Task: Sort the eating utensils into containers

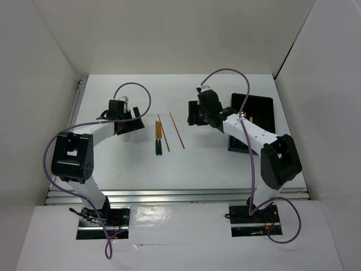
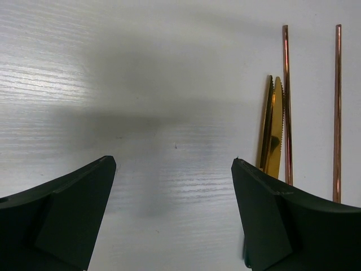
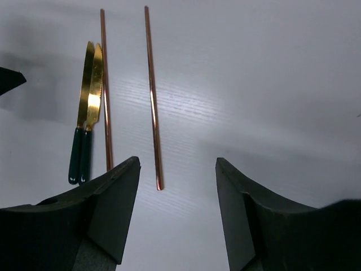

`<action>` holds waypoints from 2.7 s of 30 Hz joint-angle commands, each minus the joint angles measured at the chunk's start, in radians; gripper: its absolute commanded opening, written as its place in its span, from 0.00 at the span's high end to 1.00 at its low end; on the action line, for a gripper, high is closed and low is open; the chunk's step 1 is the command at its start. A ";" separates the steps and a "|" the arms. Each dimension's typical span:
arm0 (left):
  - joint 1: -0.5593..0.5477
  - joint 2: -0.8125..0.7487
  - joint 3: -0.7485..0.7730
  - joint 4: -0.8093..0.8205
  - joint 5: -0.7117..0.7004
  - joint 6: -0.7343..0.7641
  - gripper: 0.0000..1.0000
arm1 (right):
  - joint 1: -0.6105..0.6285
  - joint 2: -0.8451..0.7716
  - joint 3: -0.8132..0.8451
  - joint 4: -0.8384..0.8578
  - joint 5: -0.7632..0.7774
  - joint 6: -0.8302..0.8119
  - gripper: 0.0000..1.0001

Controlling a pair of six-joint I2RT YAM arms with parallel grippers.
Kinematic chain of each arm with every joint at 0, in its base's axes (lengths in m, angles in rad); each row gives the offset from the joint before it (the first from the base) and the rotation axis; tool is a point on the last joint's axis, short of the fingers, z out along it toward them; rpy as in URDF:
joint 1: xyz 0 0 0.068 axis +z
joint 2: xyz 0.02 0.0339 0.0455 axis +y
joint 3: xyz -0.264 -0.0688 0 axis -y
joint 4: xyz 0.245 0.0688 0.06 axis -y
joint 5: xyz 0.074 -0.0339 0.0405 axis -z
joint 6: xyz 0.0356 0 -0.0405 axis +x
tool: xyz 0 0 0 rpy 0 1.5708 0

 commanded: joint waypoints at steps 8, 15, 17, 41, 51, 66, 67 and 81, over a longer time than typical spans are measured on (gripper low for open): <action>0.006 -0.089 -0.045 0.054 0.006 0.001 0.01 | 0.189 0.168 0.142 0.091 0.124 0.101 0.18; 0.006 -0.090 -0.045 0.044 0.006 -0.008 0.01 | 0.255 0.352 0.296 0.004 0.150 0.118 0.31; 0.006 -0.080 -0.045 0.044 0.006 -0.017 0.01 | 0.274 0.353 0.296 0.033 0.140 0.128 0.35; 0.006 -0.080 -0.035 0.035 -0.026 -0.017 0.01 | 0.327 0.481 0.331 0.002 0.071 0.181 0.60; 0.006 -0.080 -0.035 0.035 -0.026 -0.017 0.01 | 0.327 0.521 0.349 0.002 0.048 0.181 0.61; 0.006 -0.080 -0.035 0.035 -0.026 -0.017 0.01 | 0.327 0.573 0.388 -0.073 0.149 0.181 0.69; 0.006 -0.080 -0.035 0.035 -0.026 -0.017 0.01 | 0.327 0.583 0.388 -0.087 0.162 0.181 0.69; 0.015 -0.062 -0.026 0.035 -0.026 -0.017 0.01 | 0.327 0.629 0.395 -0.170 0.229 0.181 0.82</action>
